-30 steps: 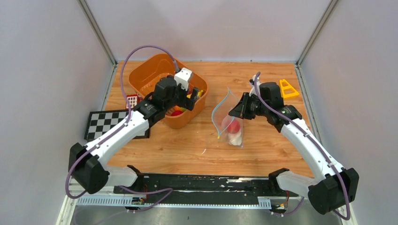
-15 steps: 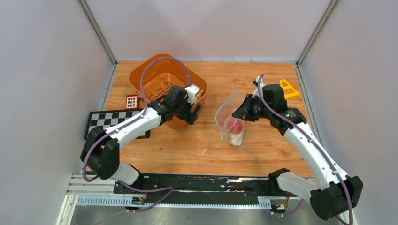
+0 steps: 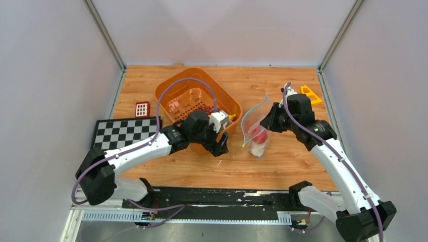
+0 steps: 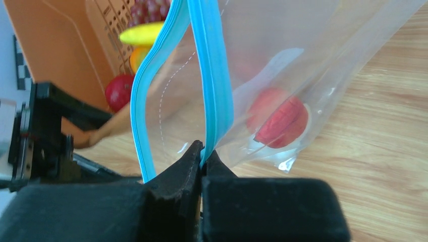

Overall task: Place the food in the zip-top bag and seal the zipper
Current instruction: Move the bin to the center of the board, then pick up the fake fruit from the bin.

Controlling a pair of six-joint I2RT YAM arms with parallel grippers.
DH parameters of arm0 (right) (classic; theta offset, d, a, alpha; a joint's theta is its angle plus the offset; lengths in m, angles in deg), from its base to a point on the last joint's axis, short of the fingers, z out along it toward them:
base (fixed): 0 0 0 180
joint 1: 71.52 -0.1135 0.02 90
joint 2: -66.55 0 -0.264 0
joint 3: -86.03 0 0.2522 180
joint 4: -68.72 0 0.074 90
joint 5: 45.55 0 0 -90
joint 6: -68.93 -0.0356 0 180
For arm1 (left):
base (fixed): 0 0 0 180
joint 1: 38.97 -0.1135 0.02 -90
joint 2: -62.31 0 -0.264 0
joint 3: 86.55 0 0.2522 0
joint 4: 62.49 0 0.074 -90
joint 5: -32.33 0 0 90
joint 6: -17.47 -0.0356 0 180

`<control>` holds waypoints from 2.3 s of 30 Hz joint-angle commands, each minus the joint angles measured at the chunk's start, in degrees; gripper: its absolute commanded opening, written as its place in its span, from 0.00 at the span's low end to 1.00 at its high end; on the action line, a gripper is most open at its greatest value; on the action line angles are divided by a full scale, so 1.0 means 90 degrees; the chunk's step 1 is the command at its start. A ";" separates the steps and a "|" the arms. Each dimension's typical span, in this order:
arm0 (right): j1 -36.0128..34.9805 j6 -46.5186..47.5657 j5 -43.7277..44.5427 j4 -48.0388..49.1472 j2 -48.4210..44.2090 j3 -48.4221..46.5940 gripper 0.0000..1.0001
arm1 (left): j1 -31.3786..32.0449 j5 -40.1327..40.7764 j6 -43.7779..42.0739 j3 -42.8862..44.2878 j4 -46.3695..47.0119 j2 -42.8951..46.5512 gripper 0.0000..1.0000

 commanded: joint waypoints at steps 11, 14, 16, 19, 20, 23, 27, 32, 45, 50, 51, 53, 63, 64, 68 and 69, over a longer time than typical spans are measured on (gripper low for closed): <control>0.0015 0.0167 0.1555 -0.0253 -0.0625 0.0061 0.00 | 0.0874 0.2294 0.0124 0.0839 -0.1337 0.1574 1.00; 0.0016 0.0140 0.1526 -0.0261 -0.0624 0.0085 0.00 | 0.0591 0.2878 -0.0033 0.1104 -0.1192 0.1350 1.00; 0.0016 0.0130 0.1561 -0.0239 -0.0641 0.0128 0.00 | 0.0237 0.2861 0.0107 0.1233 -0.1153 0.1001 1.00; 0.0016 0.0182 0.1637 -0.0096 -0.0686 0.0234 0.00 | -0.0188 0.2657 0.0363 0.1405 -0.1233 0.0337 1.00; 0.0016 0.0215 0.1641 -0.0023 -0.0707 0.0273 0.00 | -0.0257 0.2632 0.0386 0.1411 -0.1219 0.0170 1.00; 0.0017 0.0304 0.1619 0.0174 -0.0695 0.0390 0.00 | -0.0477 0.2365 0.0418 0.1420 -0.1044 -0.0406 1.00; 0.0016 0.0366 0.1455 0.0468 -0.0616 0.0561 0.00 | -0.0788 0.2175 0.0858 0.1442 -0.0385 -0.1344 1.00; 0.0016 0.0469 0.1470 0.0591 -0.0410 0.0614 0.00 | -0.0835 0.2402 0.0988 0.1569 0.0537 -0.2450 1.00; 0.0026 0.0371 0.1287 0.0646 -0.0357 0.0587 0.00 | -0.0835 0.3048 -0.0123 0.1922 0.0353 -0.3348 0.70; 0.0030 0.0262 0.1020 0.0692 -0.0461 0.0583 0.00 | -0.0835 0.3086 0.0025 0.1652 0.0418 -0.2853 0.42; 0.0033 0.0243 0.0968 0.0714 -0.0469 0.0586 0.00 | -0.0835 0.3077 0.0057 0.1624 0.0443 -0.2705 0.38; 0.0026 0.0196 0.0814 0.0770 -0.0499 0.0592 0.00 | -0.0835 0.3069 0.0099 0.1581 0.0508 -0.2432 0.35; 0.0024 -0.0150 0.0380 0.0651 -0.0720 0.0797 0.00 | -0.0835 0.2668 0.0265 0.1491 0.0392 -0.0780 0.29; 0.0025 -0.0177 0.0374 0.0608 -0.0762 0.0816 0.00 | -0.0835 0.2576 0.0287 0.1462 0.0373 -0.0595 0.29; 0.0021 -0.0298 0.0277 0.0551 -0.0977 0.0938 0.00 | -0.0834 0.1764 0.0400 0.1378 0.0384 0.0087 0.29; 0.0025 -0.0323 0.0207 0.0569 -0.1040 0.0980 0.00 | -0.0822 0.1318 0.0453 0.1352 0.0454 0.0213 0.29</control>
